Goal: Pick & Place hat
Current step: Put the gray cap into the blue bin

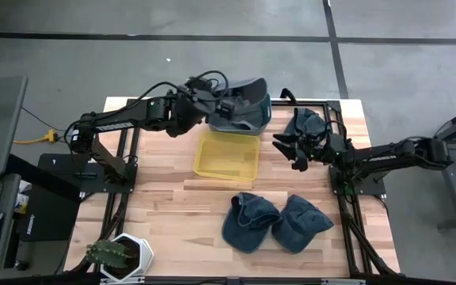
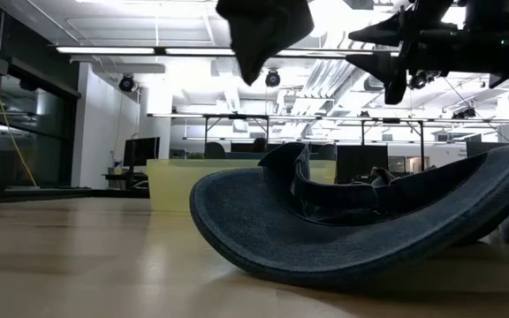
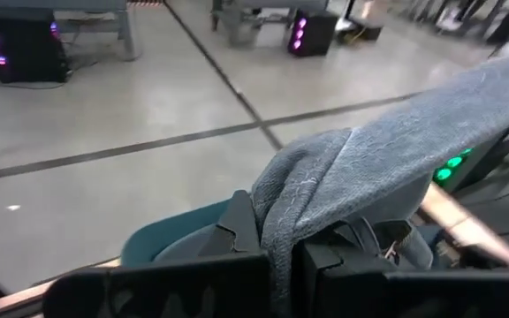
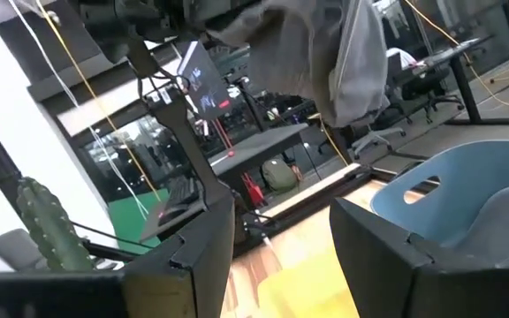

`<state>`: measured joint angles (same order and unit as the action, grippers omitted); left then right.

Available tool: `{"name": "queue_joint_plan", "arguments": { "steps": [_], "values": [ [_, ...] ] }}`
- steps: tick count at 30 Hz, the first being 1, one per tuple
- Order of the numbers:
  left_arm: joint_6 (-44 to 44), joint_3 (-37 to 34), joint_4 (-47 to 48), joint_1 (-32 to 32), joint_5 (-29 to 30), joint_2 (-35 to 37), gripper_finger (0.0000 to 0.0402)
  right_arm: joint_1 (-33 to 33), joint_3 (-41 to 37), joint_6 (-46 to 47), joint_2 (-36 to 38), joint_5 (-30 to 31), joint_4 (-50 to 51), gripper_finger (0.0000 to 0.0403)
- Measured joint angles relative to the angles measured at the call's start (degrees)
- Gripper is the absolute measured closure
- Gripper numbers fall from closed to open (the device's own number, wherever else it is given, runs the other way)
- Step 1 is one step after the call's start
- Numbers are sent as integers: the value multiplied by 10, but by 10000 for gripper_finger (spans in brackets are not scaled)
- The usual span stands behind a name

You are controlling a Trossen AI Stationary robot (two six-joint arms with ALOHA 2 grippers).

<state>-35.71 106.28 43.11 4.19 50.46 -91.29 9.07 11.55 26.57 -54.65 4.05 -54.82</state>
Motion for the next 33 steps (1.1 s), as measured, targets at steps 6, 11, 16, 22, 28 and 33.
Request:
{"name": "queue_joint_plan", "arguments": {
  "steps": [6,11,16,22,28,33],
  "values": [
    [26,0,-93,0,-16,0,402,14,0,-24,0,-9,-6,220],
    [33,1,-159,0,-38,-10,402,15,0,-73,0,-12,-42,220],
    [40,0,-213,0,-75,-43,402,15,0,-110,0,-13,-42,210],
    [22,0,-244,15,-102,-52,402,29,0,-117,0,17,-46,162],
    [25,0,-303,27,-152,-52,402,60,12,-126,-2,60,-41,118],
    [14,1,-304,34,-174,-52,402,77,71,-189,-1,40,5,114]
  ]
}}
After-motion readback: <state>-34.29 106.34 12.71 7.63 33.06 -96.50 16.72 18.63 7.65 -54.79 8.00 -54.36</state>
